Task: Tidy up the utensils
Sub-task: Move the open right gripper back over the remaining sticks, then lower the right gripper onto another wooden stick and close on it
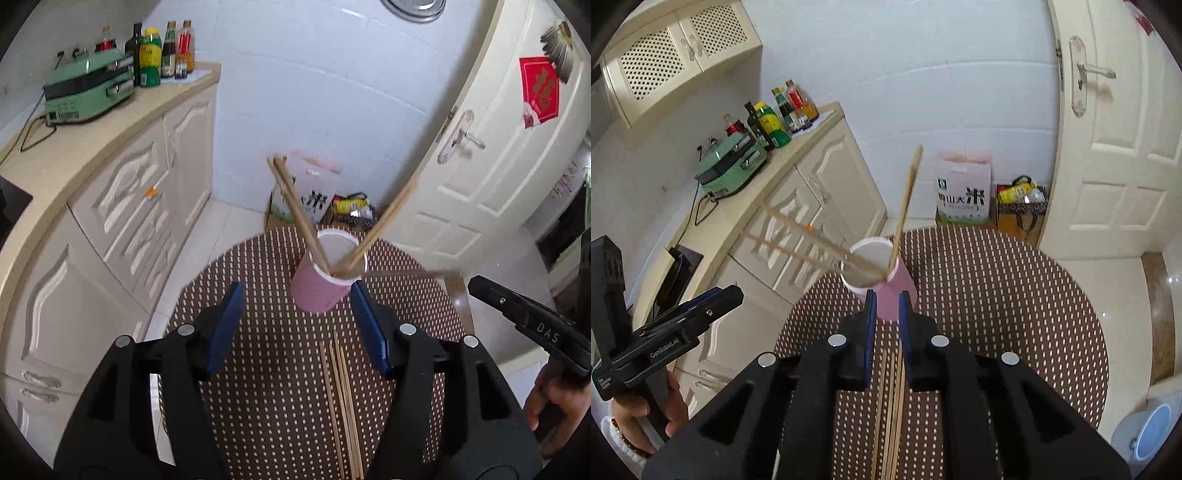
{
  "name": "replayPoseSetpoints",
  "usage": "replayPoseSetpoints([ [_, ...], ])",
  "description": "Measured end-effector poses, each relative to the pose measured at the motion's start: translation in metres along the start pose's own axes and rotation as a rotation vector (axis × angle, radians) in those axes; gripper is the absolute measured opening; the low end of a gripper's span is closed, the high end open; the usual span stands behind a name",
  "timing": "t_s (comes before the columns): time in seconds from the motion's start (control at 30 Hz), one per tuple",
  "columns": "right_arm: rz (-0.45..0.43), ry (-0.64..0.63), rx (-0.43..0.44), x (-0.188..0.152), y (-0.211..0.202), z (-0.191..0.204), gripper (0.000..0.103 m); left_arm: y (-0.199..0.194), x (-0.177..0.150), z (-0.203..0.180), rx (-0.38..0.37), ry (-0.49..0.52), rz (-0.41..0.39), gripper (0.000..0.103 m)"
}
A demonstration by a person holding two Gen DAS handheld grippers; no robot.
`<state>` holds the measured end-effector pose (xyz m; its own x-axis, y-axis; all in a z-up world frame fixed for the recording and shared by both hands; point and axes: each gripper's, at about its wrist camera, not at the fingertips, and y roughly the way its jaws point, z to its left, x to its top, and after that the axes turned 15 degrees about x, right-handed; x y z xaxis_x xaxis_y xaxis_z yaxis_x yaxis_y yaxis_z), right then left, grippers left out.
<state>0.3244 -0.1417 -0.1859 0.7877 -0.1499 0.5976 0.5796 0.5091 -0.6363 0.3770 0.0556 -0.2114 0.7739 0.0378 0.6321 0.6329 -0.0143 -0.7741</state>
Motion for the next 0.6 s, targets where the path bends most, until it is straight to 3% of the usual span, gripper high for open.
replayPoseSetpoints([
  [0.27, 0.093, 0.038, -0.006, -0.031, 0.025, -0.013, 0.012, 0.037, -0.033, -0.023, 0.005, 0.081, 0.124, 0.06],
  [0.6, 0.243, 0.092, 0.002, -0.061, 0.069, -0.038, 0.012, 0.106, -0.08, -0.062, -0.002, 0.208, 0.344, 0.06],
])
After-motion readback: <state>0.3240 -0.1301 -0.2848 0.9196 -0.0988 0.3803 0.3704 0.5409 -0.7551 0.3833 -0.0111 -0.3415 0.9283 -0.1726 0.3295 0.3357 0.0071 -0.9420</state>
